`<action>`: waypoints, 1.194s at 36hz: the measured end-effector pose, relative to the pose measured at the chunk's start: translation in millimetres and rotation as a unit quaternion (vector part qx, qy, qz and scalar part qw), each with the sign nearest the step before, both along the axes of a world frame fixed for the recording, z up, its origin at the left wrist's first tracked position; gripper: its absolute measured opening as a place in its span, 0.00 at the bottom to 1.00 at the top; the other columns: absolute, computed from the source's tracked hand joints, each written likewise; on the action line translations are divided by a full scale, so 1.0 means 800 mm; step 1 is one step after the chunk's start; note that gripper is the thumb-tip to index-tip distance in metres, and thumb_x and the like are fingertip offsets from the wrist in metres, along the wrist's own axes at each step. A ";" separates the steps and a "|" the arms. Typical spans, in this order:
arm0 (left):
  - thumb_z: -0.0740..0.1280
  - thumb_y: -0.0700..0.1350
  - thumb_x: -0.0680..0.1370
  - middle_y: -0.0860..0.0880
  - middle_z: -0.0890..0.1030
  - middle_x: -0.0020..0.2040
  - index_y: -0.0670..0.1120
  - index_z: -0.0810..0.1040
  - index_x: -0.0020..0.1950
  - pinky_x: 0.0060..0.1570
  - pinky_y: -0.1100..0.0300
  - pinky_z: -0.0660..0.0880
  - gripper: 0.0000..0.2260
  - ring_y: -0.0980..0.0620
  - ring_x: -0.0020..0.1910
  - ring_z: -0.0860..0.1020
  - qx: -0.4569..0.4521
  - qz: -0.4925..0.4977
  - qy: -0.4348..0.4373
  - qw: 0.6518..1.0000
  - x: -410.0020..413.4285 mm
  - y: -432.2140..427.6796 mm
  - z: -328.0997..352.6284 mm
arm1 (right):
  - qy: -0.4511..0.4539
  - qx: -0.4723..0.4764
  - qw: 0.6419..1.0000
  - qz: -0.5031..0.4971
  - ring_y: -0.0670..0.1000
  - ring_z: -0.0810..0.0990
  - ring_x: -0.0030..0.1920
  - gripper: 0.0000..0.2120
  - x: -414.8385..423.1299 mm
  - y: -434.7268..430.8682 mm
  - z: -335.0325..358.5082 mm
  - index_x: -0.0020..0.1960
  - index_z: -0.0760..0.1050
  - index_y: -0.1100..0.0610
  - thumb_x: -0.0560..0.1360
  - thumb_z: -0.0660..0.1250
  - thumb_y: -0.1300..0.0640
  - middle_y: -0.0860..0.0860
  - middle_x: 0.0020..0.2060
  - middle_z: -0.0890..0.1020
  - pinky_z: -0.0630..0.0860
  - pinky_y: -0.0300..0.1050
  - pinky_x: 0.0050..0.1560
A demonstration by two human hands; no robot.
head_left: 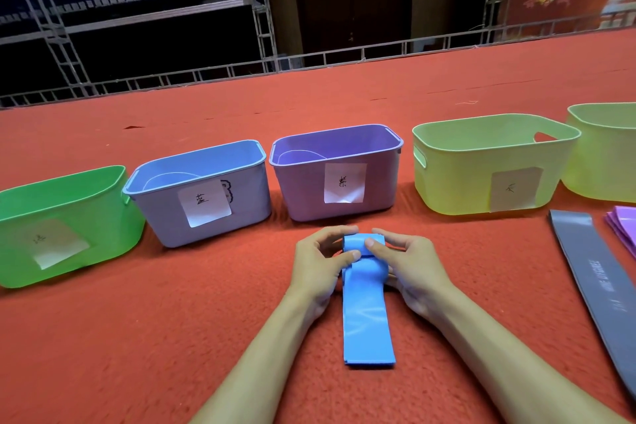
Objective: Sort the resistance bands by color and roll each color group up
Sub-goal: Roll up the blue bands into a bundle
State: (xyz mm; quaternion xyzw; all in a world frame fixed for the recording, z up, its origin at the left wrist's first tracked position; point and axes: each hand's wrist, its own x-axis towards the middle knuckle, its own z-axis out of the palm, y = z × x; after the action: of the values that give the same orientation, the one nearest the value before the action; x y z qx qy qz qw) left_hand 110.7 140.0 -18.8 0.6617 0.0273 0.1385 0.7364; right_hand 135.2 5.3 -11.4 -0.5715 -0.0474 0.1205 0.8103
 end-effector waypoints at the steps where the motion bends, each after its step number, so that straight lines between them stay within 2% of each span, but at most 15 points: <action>1: 0.68 0.24 0.69 0.40 0.84 0.50 0.45 0.83 0.49 0.54 0.43 0.78 0.18 0.44 0.50 0.82 -0.001 0.001 0.000 1.000 0.001 0.000 -0.001 | -0.003 -0.005 1.000 0.003 0.54 0.84 0.39 0.16 -0.001 0.000 0.000 0.60 0.76 0.58 0.73 0.70 0.63 0.57 0.44 0.85 0.81 0.45 0.36; 5: 0.67 0.22 0.68 0.45 0.85 0.49 0.45 0.83 0.46 0.53 0.42 0.77 0.20 0.44 0.51 0.81 -0.005 -0.001 0.001 1.000 0.000 0.000 0.000 | -0.023 -0.028 0.999 -0.002 0.55 0.85 0.40 0.12 -0.001 -0.002 0.001 0.55 0.78 0.57 0.73 0.72 0.62 0.57 0.43 0.86 0.81 0.47 0.35; 9: 0.65 0.21 0.69 0.48 0.85 0.47 0.43 0.82 0.46 0.43 0.51 0.78 0.19 0.46 0.46 0.82 -0.022 -0.012 0.018 1.000 -0.002 -0.002 0.002 | -0.043 -0.039 0.998 -0.023 0.55 0.84 0.41 0.12 0.001 -0.004 -0.002 0.55 0.79 0.63 0.71 0.72 0.66 0.58 0.43 0.85 0.82 0.50 0.40; 11: 0.65 0.21 0.69 0.47 0.85 0.47 0.42 0.81 0.46 0.37 0.55 0.76 0.18 0.46 0.43 0.81 -0.034 -0.019 0.032 0.999 -0.004 -0.002 0.005 | -0.053 -0.049 0.997 -0.030 0.55 0.84 0.42 0.13 0.002 -0.004 -0.004 0.55 0.79 0.63 0.71 0.72 0.67 0.58 0.43 0.85 0.81 0.51 0.44; 14: 0.63 0.21 0.69 0.46 0.85 0.45 0.41 0.81 0.46 0.35 0.57 0.73 0.18 0.45 0.42 0.80 -0.055 -0.024 0.043 0.997 -0.004 -0.003 0.008 | -0.065 -0.054 0.996 -0.035 0.54 0.84 0.41 0.11 0.003 -0.004 -0.005 0.52 0.80 0.60 0.70 0.72 0.69 0.57 0.42 0.86 0.81 0.51 0.46; 18: 0.59 0.22 0.70 0.46 0.85 0.43 0.38 0.82 0.45 0.40 0.55 0.72 0.17 0.44 0.43 0.74 -0.090 -0.027 0.051 0.994 -0.001 -0.002 0.010 | -0.073 -0.052 0.995 -0.041 0.53 0.84 0.42 0.13 0.005 -0.003 -0.007 0.50 0.80 0.59 0.69 0.72 0.71 0.57 0.42 0.85 0.81 0.51 0.47; 22: 0.64 0.31 0.77 0.43 0.83 0.45 0.38 0.81 0.49 0.45 0.57 0.79 0.07 0.49 0.42 0.81 -0.084 -0.015 0.044 0.995 -0.001 -0.007 0.009 | -0.083 -0.055 0.994 -0.042 0.55 0.84 0.44 0.14 0.006 -0.004 -0.009 0.49 0.81 0.58 0.67 0.73 0.73 0.58 0.44 0.85 0.81 0.53 0.49; 26: 0.68 0.36 0.77 0.39 0.82 0.52 0.41 0.80 0.53 0.55 0.46 0.77 0.06 0.45 0.49 0.80 -0.042 -0.003 0.055 0.998 0.003 -0.007 0.001 | -0.091 -0.052 0.993 -0.051 0.55 0.84 0.45 0.15 0.007 -0.006 -0.011 0.47 0.81 0.57 0.66 0.73 0.73 0.58 0.44 0.85 0.80 0.55 0.51; 29: 0.66 0.37 0.78 0.41 0.83 0.49 0.42 0.79 0.53 0.51 0.50 0.78 0.05 0.46 0.47 0.81 -0.043 -0.018 0.068 0.997 0.004 -0.006 0.000 | -0.091 -0.046 0.993 -0.056 0.55 0.83 0.45 0.15 0.009 -0.006 -0.011 0.46 0.81 0.57 0.66 0.73 0.74 0.59 0.44 0.85 0.80 0.57 0.51; 33: 0.66 0.41 0.79 0.42 0.83 0.48 0.40 0.79 0.54 0.39 0.59 0.78 0.07 0.50 0.42 0.81 -0.031 -0.025 0.075 0.996 0.005 -0.006 0.000 | -0.086 -0.040 0.994 -0.056 0.55 0.83 0.45 0.16 0.010 -0.006 -0.009 0.46 0.81 0.57 0.65 0.73 0.75 0.58 0.44 0.84 0.80 0.56 0.51; 37: 0.67 0.38 0.78 0.39 0.83 0.49 0.39 0.79 0.54 0.47 0.52 0.79 0.06 0.47 0.44 0.81 -0.020 -0.014 0.067 0.997 0.005 -0.005 0.000 | -0.076 -0.035 0.995 -0.046 0.53 0.83 0.44 0.16 0.008 -0.007 -0.009 0.46 0.81 0.59 0.65 0.72 0.76 0.56 0.43 0.85 0.81 0.53 0.48; 43: 0.69 0.35 0.76 0.42 0.84 0.47 0.42 0.81 0.49 0.51 0.48 0.78 0.04 0.48 0.45 0.81 -0.020 0.004 0.048 0.999 0.005 -0.004 -0.001 | -0.040 -0.007 0.999 -0.010 0.49 0.84 0.39 0.19 0.006 -0.010 -0.002 0.54 0.79 0.63 0.66 0.70 0.77 0.56 0.42 0.85 0.82 0.45 0.38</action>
State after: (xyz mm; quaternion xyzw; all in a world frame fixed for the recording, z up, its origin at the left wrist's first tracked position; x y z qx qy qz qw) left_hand 114.4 136.5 -19.7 0.6522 0.0675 0.1089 0.7472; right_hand 140.3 -2.4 -13.2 -0.5818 -0.0730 0.0896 0.8051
